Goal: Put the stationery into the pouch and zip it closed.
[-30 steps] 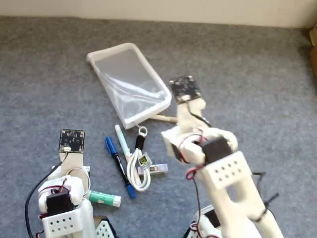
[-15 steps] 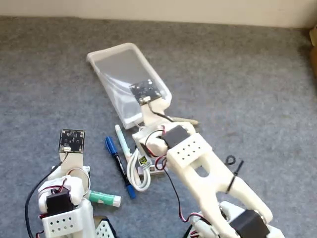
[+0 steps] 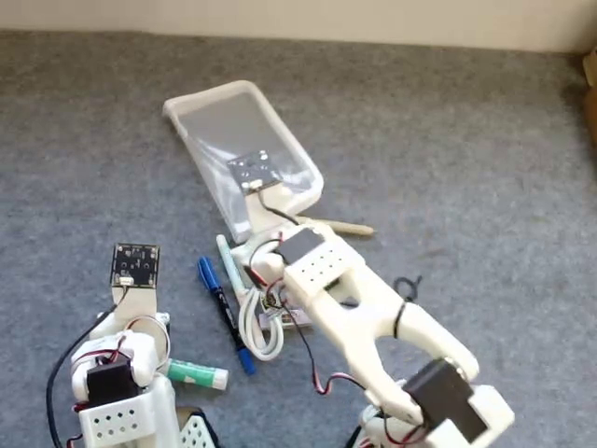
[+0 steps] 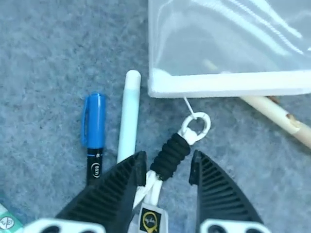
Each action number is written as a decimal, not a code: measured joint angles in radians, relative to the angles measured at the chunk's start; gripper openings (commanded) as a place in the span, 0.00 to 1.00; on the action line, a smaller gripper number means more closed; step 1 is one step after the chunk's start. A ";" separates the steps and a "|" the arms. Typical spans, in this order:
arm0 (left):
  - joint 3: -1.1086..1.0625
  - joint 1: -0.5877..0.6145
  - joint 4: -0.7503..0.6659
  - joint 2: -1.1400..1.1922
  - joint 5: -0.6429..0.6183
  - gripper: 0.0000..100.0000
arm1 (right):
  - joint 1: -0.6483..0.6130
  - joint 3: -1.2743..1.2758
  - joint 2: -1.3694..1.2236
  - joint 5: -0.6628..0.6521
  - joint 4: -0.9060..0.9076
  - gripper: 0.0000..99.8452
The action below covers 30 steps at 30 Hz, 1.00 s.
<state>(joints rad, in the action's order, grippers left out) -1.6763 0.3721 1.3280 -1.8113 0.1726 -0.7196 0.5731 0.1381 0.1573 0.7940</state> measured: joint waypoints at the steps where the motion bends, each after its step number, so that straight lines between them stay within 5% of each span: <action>1: 0.000 0.000 0.000 0.000 0.000 0.04 | -0.003 -0.009 -0.025 0.002 0.000 0.14; 24: 0.000 0.000 0.000 0.000 0.000 0.04 | 0.026 -0.068 -0.242 0.048 -0.014 0.14; 30: 0.000 0.000 0.000 0.000 0.000 0.04 | 0.031 -0.083 -0.242 0.049 -0.014 0.02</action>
<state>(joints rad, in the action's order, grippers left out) -1.6763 0.3721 1.3280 -1.8113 0.1726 -0.6889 0.4902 -0.1043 0.2064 0.7802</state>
